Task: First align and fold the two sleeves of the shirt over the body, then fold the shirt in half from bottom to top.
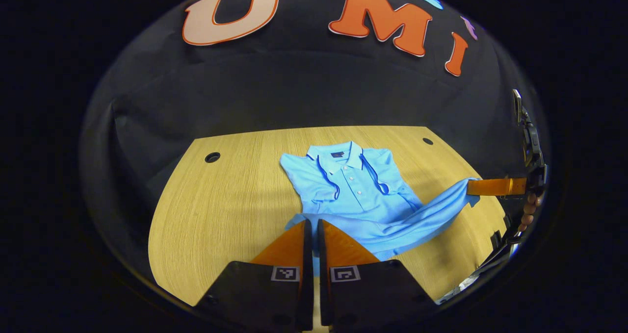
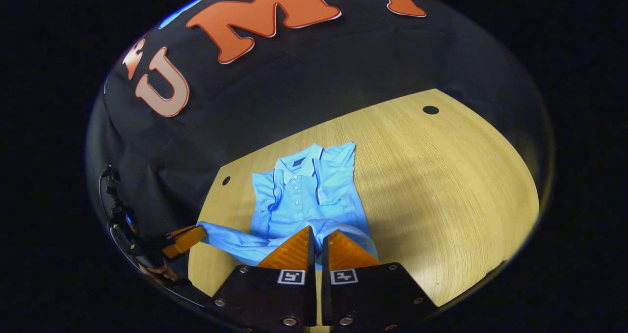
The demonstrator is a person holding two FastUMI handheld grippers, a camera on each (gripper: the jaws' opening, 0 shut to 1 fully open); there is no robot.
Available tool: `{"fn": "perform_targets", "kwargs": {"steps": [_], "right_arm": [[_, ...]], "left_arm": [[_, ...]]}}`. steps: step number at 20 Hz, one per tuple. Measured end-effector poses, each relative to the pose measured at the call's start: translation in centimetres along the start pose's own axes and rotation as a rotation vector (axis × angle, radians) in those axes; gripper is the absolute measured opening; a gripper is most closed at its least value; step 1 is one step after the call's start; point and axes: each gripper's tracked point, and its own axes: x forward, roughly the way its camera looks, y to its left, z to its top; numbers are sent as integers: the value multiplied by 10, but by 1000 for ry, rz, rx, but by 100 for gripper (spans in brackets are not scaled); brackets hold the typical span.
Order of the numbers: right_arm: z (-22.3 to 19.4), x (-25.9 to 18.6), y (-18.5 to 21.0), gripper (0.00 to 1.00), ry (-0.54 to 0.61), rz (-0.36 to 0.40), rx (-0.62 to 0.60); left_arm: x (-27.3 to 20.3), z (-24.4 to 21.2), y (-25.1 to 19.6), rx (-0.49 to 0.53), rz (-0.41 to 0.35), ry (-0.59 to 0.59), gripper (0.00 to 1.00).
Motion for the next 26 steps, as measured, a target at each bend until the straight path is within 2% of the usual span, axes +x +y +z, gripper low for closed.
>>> {"fn": "perform_targets", "kwargs": {"steps": [13, 19, 21, 22, 23, 24, 25, 26], "right_arm": [[115, 135, 6, 5, -23, -53, -46], [134, 197, 3, 4, 2, -66, -26], [122, 217, 1, 5, 46, -63, 18], [117, 221, 0, 9, 72, -66, 42], [114, 224, -4, 12, 84, -87, 50], [113, 222, -8, 27, 91, -100, 43], [113, 220, -8, 45, 93, -105, 32], [109, 218, -7, 57, 94, -111, 12]], "left_arm": [[148, 94, 49, -44, -15, -43, 9], [205, 106, 75, -57, 5, -25, 8], [219, 97, 80, -49, 27, 7, 10], [224, 92, 81, -46, 34, 24, 11], [226, 87, 81, -45, 36, 44, 19], [224, 80, 80, -48, 33, 76, 23], [218, 73, 82, -58, 40, 99, 43], [211, 73, 82, -85, 39, 95, 63]]}}
